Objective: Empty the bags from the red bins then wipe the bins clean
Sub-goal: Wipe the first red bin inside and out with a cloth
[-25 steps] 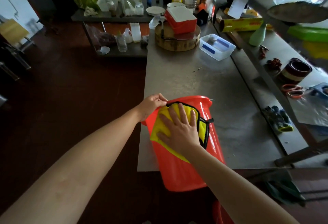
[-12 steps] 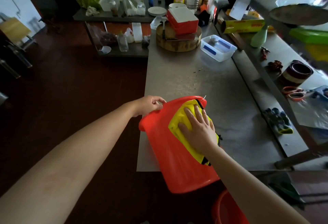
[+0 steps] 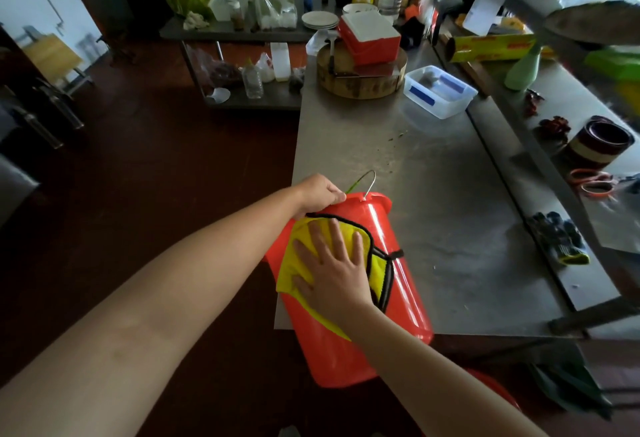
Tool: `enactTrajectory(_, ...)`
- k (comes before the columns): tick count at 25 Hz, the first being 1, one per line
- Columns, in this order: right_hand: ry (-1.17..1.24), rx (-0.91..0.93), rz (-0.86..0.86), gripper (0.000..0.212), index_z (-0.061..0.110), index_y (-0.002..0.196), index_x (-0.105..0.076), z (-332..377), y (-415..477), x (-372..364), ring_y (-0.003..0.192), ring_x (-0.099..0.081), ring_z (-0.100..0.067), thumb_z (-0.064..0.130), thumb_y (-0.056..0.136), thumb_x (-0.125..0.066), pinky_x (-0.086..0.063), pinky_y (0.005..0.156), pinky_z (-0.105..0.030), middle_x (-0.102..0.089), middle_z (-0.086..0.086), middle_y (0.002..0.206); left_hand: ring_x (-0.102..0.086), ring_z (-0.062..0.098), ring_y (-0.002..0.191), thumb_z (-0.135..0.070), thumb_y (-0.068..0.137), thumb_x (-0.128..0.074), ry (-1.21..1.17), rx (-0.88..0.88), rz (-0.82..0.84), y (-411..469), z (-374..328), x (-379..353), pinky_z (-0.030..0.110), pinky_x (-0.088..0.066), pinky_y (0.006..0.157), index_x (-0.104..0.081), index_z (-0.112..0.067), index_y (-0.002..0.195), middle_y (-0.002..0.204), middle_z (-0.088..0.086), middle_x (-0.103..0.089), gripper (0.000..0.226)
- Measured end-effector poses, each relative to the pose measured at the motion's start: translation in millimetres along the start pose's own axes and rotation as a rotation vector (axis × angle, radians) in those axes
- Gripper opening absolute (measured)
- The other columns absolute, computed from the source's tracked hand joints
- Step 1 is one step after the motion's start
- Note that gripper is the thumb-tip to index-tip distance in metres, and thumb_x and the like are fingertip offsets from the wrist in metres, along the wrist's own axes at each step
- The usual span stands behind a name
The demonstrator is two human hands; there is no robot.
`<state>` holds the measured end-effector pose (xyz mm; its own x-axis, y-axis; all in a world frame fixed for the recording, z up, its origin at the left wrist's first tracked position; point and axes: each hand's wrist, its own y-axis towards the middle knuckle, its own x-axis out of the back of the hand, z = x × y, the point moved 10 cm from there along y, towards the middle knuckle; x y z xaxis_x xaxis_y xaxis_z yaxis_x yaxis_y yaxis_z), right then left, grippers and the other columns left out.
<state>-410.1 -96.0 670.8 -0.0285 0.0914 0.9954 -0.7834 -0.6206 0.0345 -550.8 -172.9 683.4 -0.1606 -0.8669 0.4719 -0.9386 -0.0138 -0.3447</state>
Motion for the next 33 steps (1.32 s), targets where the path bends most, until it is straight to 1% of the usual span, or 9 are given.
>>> enactTrajectory(3,-0.099,0.111,0.058,0.067,0.035,0.158,-0.026,21.5,9.5,-9.5,0.153,0.021,-0.034,0.062,0.097,-0.035,0.012,0.116,-0.068,-0.004,-0.002,0.17,-0.071,0.019,0.095,-0.028,0.099,-0.062,0.149,-0.076,0.0,-2.8,-14.7,-5.7,0.032,-0.055,0.093,-0.076,-0.013,0.112,0.103,0.006,-0.076,0.025)
enactTrajectory(7,-0.024,0.103,0.045,0.067,0.042,0.156,-0.027,1.7,15.2,2.1,0.155,0.016,-0.026,0.067,0.095,-0.036,0.008,0.12,-0.063,-0.005,0.003,0.17,-0.067,0.013,0.106,-0.025,0.101,-0.059,0.164,-0.11,0.066,-4.1,-12.4,-5.0,0.03,-0.05,0.101,-0.071,-0.014,0.123,0.117,0.003,-0.073,0.028)
enactTrajectory(12,0.203,-0.142,-0.008,0.068,0.058,0.153,-0.011,-92.6,-2.8,7.6,0.155,0.011,-0.014,0.079,0.091,-0.032,-0.011,0.124,-0.051,0.001,0.018,0.168,-0.071,0.019,0.099,-0.02,0.1,-0.061,-0.015,-0.041,0.085,-3.1,6.7,4.1,0.037,-0.056,0.096,-0.072,-0.012,0.12,0.108,0.007,-0.075,0.024)
enactTrajectory(16,0.367,-0.265,-0.034,0.071,0.055,0.15,-0.023,-131.9,-3.9,-1.2,0.155,0.002,-0.008,0.083,0.086,-0.032,-0.024,0.122,-0.047,-0.005,0.023,0.167,-0.073,0.022,0.097,-0.023,0.098,-0.063,-0.018,-0.049,0.063,2.0,11.8,2.2,0.044,-0.057,0.094,-0.074,-0.016,0.116,0.103,0.006,-0.076,0.022)
enactTrajectory(20,0.443,-0.281,-0.054,0.064,0.055,0.15,-0.028,-139.6,-7.3,-3.1,0.155,-0.003,-0.006,0.075,0.09,-0.04,-0.023,0.12,-0.039,-0.009,0.023,0.166,-0.07,0.015,0.103,-0.027,0.1,-0.061,0.118,-0.092,0.026,-0.5,1.4,-0.8,0.039,-0.054,0.099,-0.072,-0.014,0.121,0.113,0.004,-0.074,0.028)
enactTrajectory(25,0.917,-0.646,-0.021,0.058,0.05,0.15,-0.035,-184.1,-32.7,-27.4,0.145,-0.038,-0.022,0.062,0.096,-0.051,-0.035,0.114,-0.04,-0.035,0.006,0.162,-0.067,0.014,0.109,-0.03,0.099,-0.06,0.183,-0.097,-0.007,-0.8,1.1,1.3,0.036,-0.051,0.103,-0.073,-0.017,0.121,0.118,0.001,-0.073,0.028)
enactTrajectory(28,0.731,-0.61,-0.024,0.068,0.046,0.155,-0.026,-166.2,-18.6,-15.8,0.154,-0.019,-0.024,0.07,0.094,-0.042,-0.028,0.118,-0.047,-0.012,0.007,0.169,-0.068,0.013,0.104,-0.031,0.097,-0.063,0.147,-0.075,-0.033,5.4,0.6,1.1,0.037,-0.052,0.102,-0.075,-0.019,0.116,0.113,0.0,-0.074,0.025)
enactTrajectory(31,0.393,-0.456,0.013,0.079,0.044,0.158,-0.007,-110.5,-0.8,1.2,0.156,0.012,-0.022,0.078,0.091,-0.032,-0.008,0.122,-0.057,0.014,0.009,0.168,-0.067,0.012,0.106,-0.031,0.096,-0.065,0.181,-0.073,-0.049,9.6,-6.5,-1.0,0.035,-0.052,0.102,-0.075,-0.019,0.115,0.114,0.001,-0.074,0.025)
enactTrajectory(33,0.217,-0.356,0.017,0.083,0.04,0.159,0.0,-74.8,-1.3,6.0,0.153,0.021,-0.028,0.08,0.091,-0.026,0.001,0.12,-0.063,0.018,0.005,0.168,-0.068,0.012,0.104,-0.03,0.097,-0.064,0.196,-0.082,-0.044,12.0,-9.4,-4.4,0.035,-0.053,0.1,-0.076,-0.018,0.114,0.113,0.001,-0.074,0.024)
